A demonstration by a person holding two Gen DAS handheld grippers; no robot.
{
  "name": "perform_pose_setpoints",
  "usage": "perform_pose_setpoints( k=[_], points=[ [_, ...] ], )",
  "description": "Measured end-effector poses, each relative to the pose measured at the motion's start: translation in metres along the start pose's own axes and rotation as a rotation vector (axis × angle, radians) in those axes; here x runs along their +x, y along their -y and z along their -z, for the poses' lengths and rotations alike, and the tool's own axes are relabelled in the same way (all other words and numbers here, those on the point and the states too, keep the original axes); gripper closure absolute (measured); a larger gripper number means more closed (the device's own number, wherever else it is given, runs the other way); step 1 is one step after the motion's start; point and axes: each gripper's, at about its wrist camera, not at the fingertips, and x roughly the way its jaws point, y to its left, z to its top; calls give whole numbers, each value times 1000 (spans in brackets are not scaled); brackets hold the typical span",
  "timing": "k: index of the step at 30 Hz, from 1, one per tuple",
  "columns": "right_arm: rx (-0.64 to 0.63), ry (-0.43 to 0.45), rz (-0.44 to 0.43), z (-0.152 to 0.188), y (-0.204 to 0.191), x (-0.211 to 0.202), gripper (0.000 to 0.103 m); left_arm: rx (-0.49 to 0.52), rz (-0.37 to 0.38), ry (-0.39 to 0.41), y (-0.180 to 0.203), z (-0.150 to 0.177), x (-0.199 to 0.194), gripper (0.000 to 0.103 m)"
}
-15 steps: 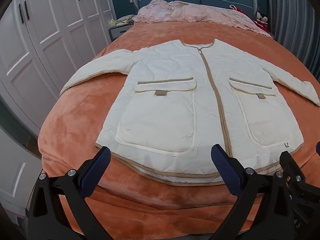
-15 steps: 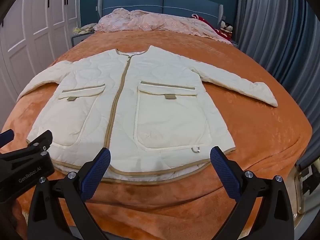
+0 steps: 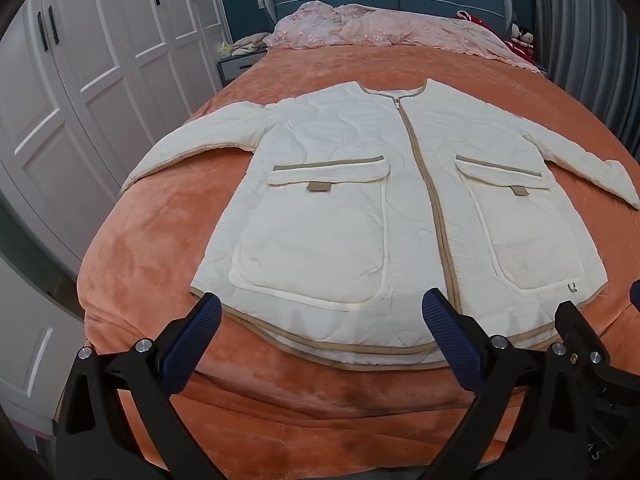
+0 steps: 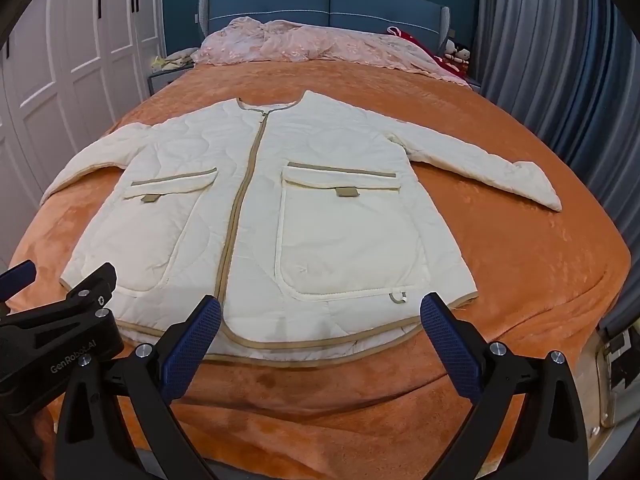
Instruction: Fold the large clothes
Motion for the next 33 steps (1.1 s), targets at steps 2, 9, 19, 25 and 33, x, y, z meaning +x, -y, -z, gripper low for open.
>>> perform_pose_setpoints(
  k=[2, 9, 19, 25, 33],
  points=[
    [3, -3, -4, -1, -1, 0, 5, 2, -4, 2, 2, 0, -1, 5],
    [3, -3, -6, -1, 0, 0, 5, 2, -4, 4, 2, -1, -3, 5],
    [2, -2, -5, -1, 0, 0, 5, 1, -1, 6, 5, -1, -6, 5],
    [1, -2, -5, 0, -1, 0, 5, -3, 0, 8, 2, 3, -4, 5],
    [0, -1, -4, 0, -1, 0, 5, -4, 1, 6, 1, 3, -3, 5]
  ],
)
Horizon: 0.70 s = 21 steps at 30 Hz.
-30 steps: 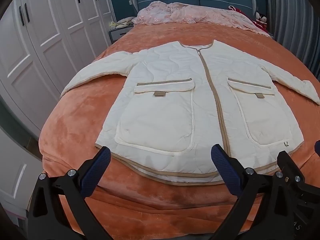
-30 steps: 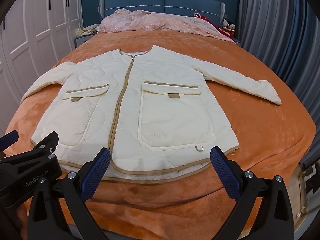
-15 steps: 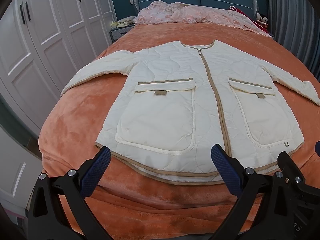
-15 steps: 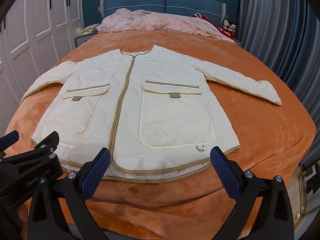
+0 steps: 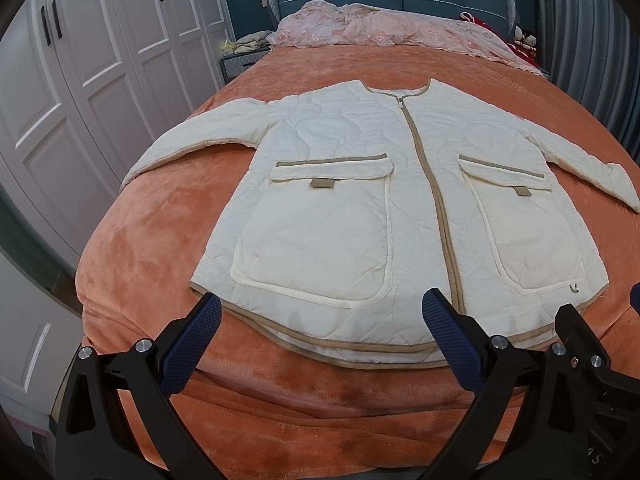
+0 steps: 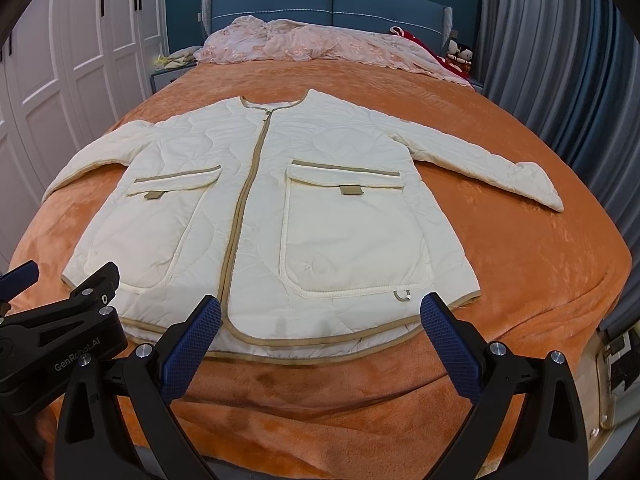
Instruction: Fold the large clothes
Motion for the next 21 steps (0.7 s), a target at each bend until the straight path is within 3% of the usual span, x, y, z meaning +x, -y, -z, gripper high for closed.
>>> perform_pose_setpoints(
  k=[21],
  points=[
    [-8, 0, 3, 1, -3, 0, 5, -12, 1, -9, -7, 7, 7, 5]
  ],
)
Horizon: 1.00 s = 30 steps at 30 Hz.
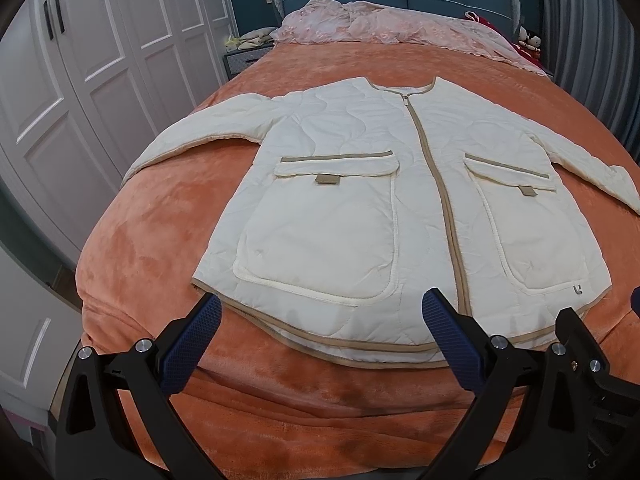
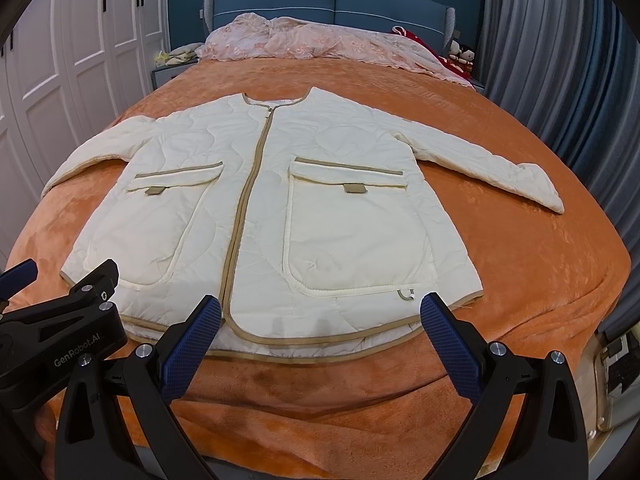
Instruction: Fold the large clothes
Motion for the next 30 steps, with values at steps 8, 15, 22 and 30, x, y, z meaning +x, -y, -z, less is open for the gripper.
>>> perform_pose_setpoints(
  k=[8, 15, 22, 30],
  points=[
    [-4, -1, 1, 1, -2, 0, 5, -2, -1, -1, -1, -1, 1, 5],
    [-4, -1, 2, 1, -2, 0, 5, -2, 0, -1, -1, -1, 1, 5],
    [-5, -2, 0, 1, -3, 0, 5, -3, 0, -1, -2, -1, 1, 5],
    [-5, -3, 0, 1, -3, 0, 5, -2, 0, -1, -2, -1, 1, 5]
  ],
)
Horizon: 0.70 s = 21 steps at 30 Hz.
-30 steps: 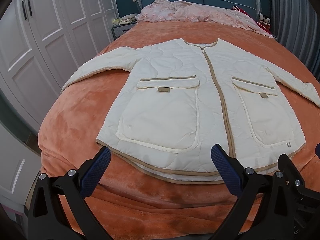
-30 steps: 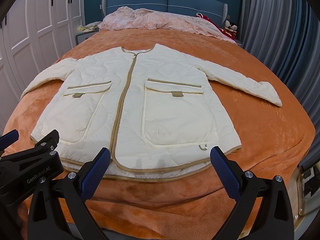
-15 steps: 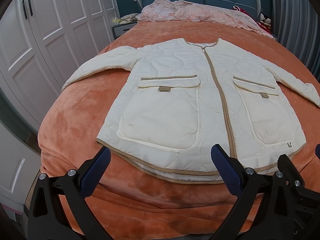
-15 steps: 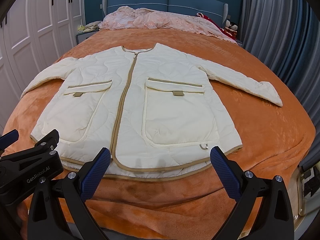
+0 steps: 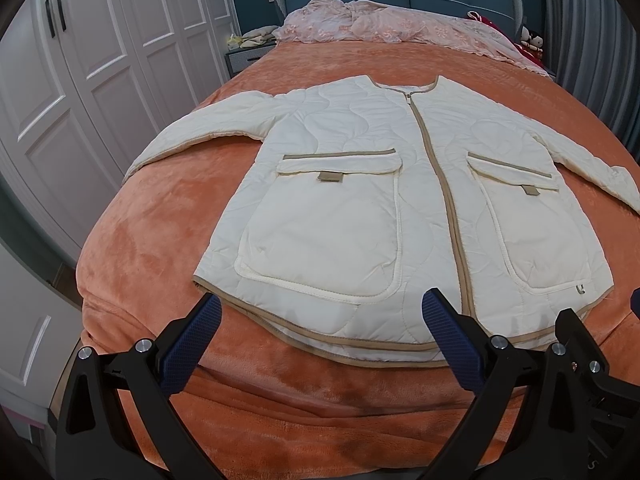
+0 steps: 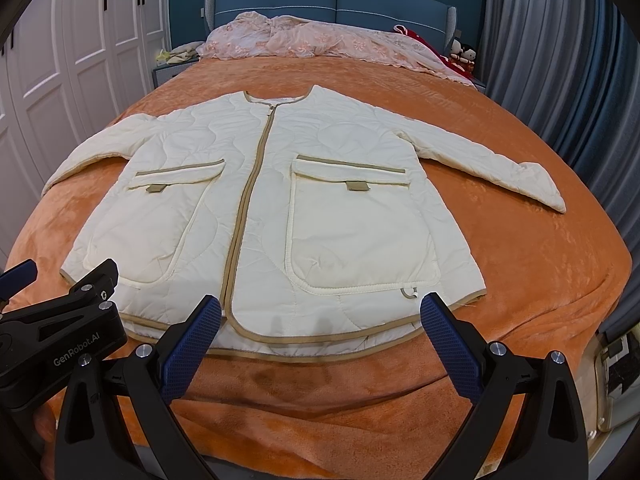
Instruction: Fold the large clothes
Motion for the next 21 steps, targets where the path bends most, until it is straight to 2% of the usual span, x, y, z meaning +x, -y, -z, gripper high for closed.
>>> perform_pose_setpoints(
  k=[14, 18, 21],
  points=[
    [3, -29, -28, 5, 1, 14, 5, 2, 9, -13, -4, 7, 6, 5],
    [62, -54, -49, -3, 26, 30, 5, -16, 24, -9, -6, -1, 10, 5],
    [139, -53, -38, -15, 61, 44, 5, -47, 22, -21, -12, -9, 20, 5]
  ],
)
